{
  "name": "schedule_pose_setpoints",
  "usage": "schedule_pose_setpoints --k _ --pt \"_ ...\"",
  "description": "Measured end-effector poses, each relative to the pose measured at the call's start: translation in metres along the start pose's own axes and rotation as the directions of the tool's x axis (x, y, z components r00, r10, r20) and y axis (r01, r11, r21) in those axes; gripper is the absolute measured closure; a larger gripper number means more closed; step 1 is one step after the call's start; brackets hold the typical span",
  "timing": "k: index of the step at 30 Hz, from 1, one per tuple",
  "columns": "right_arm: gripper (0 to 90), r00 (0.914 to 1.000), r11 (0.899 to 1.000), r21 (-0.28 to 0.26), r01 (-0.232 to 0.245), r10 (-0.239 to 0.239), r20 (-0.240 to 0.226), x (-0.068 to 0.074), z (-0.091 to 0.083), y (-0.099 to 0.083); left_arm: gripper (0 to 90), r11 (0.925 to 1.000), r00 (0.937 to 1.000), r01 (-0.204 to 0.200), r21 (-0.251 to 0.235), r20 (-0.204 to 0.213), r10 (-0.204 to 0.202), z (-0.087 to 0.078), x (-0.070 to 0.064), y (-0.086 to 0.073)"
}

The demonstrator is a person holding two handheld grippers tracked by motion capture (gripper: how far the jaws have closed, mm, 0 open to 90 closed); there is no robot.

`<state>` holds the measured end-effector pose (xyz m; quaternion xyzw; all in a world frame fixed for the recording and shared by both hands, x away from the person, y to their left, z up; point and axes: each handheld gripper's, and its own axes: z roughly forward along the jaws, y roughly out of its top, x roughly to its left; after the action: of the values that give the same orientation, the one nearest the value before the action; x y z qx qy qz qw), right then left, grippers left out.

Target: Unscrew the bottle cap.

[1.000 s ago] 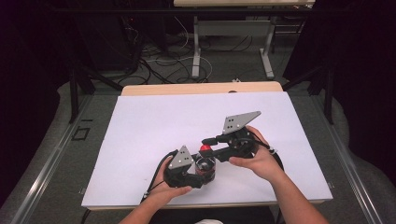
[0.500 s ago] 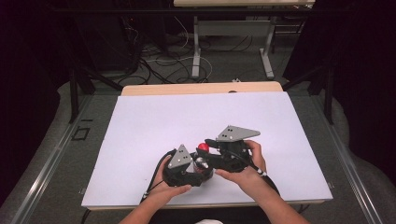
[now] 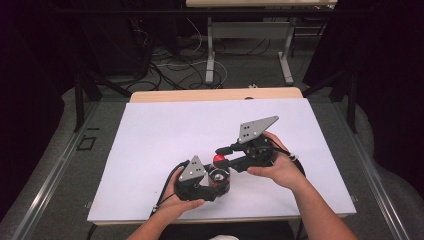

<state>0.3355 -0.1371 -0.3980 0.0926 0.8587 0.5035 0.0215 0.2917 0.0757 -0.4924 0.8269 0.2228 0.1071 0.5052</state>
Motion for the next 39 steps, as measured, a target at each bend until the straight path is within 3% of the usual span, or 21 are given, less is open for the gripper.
schedule_pose_setpoints --k 1,2,3,5,7,8,9,11,12,17,20,21,24,27,29,31,34,36,39 --pt "47.9 0.9977 0.999 -0.013 -0.030 0.030 0.061 0.004 0.000 0.000 30.5 1.0000 1.0000 0.009 -0.001 -0.003 -0.009 0.000 0.000 0.000" --pt "45.4 0.9937 0.998 -0.028 -0.048 0.051 0.100 0.008 0.001 0.000 30.5 1.0000 0.9999 0.010 -0.001 -0.012 -0.010 0.000 0.000 0.000" --pt "45.4 0.9937 0.998 -0.028 -0.048 0.051 0.100 0.008 0.001 0.000 30.5 1.0000 0.9998 0.009 0.001 -0.016 -0.009 -0.001 0.001 0.000" --pt "45.3 0.9810 0.991 -0.057 -0.119 0.126 0.147 0.015 0.001 0.000 30.5 0.9998 0.9996 0.017 -0.003 -0.023 -0.017 -0.001 0.002 0.000" --pt "45.4 0.9504 0.975 -0.113 -0.191 0.213 0.227 0.026 0.005 0.000 30.6 0.9998 0.9996 0.017 0.004 -0.024 -0.017 -0.002 0.002 0.001" --pt "45.5 0.9287 0.977 -0.113 -0.182 0.209 0.307 0.034 0.010 0.001 30.6 0.9998 0.9995 0.018 0.002 -0.027 -0.018 -0.002 0.002 0.001" --pt "45.5 0.9287 0.977 -0.113 -0.182 0.209 0.307 0.034 0.010 0.001 30.6 0.9998 0.9994 0.019 0.003 -0.027 -0.019 -0.002 0.002 0.001" --pt "46.9 0.9000 0.973 -0.122 -0.195 0.227 0.372 0.042 0.019 0.001 30.5 0.9999 0.9994 0.016 0.004 -0.030 -0.015 -0.001 0.002 0.001" --pt "46.9 0.9000 0.973 -0.122 -0.195 0.227 0.372 0.042 0.019 0.001 30.5 0.9999 0.9995 0.015 0.005 -0.029 -0.015 -0.001 0.002 0.001" --pt "51.7 0.8590 0.968 -0.132 -0.214 0.251 0.446 0.046 0.028 -0.001 30.6 0.9998 0.9992 0.021 -0.002 -0.033 -0.021 -0.002 0.002 0.000" --pt "52.4 0.8542 0.966 -0.132 -0.223 0.259 0.451 0.048 0.027 -0.002 30.6 0.9995 0.9988 0.030 -0.005 -0.040 -0.030 -0.002 0.003 0.000" --pt "52.4 0.8482 0.965 -0.147 -0.218 0.262 0.461 0.049 0.026 -0.002 30.6 0.9995 0.9985 0.031 -0.007 -0.045 -0.031 -0.003 0.004 0.000" --pt "59.1 0.8527 0.965 -0.138 -0.221 0.260 0.453 0.051 0.024 -0.002 30.6 0.9993 0.9983 0.035 -0.009 -0.047 -0.035 -0.003 0.004 0.000" --pt "60.7 0.8759 0.970 -0.140 -0.198 0.239 0.419 0.049 0.023 -0.002 30.6 0.9995 0.9988 0.029 -0.010 -0.038 -0.030 -0.004 0.004 0.000" --pt "60.9 0.8983 0.975 -0.120 -0.189 0.221 0.380 0.043 0.020 -0.002 30.6 0.9996 0.9988 0.027 -0.006 -0.040 -0.027 -0.003 0.004 0.000" --pt "61.1 0.9394 0.985 -0.081 -0.152 0.169 0.298 0.034 0.017 -0.002 30.6 0.9996 0.9992 0.028 -0.009 -0.027 -0.029 -0.003 0.004 -0.001" --pt "61.3 0.9757 0.992 -0.033 -0.118 0.122 0.182 0.019 0.011 0.000 30.6 0.9998 0.9997 0.018 -0.003 -0.019 -0.018 -0.003 0.003 0.000" --pt "61.2 0.9926 0.998 -0.005 -0.065 0.065 0.102 0.010 0.008 0.001 30.6 0.9998 0.9997 0.016 -0.011 -0.016 -0.016 -0.003 0.002 0.000" --pt "60.6 0.9995 1.000 0.019 -0.005 0.005 0.030 0.002 0.006 0.003 30.6 0.9999 0.9997 0.015 -0.004 -0.017 -0.015 -0.002 0.001 0.001"
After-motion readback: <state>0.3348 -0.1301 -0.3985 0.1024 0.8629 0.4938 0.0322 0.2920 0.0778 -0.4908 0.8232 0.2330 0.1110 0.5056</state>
